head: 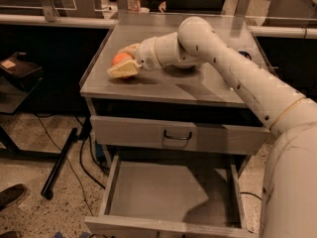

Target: Pick orange from middle drawer and place on counter

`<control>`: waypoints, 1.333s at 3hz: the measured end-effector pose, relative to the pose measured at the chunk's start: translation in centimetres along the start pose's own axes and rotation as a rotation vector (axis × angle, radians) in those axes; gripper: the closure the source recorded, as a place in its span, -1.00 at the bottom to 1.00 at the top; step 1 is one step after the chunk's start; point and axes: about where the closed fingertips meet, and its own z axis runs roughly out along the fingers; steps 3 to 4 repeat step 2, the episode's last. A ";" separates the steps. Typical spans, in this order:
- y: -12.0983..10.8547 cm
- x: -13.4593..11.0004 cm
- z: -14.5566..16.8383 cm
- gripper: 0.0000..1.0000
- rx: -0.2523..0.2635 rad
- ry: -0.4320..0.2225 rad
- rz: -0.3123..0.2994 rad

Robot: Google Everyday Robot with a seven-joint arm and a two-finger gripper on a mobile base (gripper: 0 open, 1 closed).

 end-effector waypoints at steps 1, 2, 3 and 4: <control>0.0 0.0 0.0 -1.00 0.000 0.000 0.000; 0.0 0.0 0.0 -1.00 0.000 0.000 0.000; 0.0 0.0 0.0 -1.00 0.000 0.000 0.000; 0.0 0.0 0.0 -1.00 0.000 0.000 0.000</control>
Offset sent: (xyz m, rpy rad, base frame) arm 0.0000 0.0000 0.0000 0.0000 0.0000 0.0000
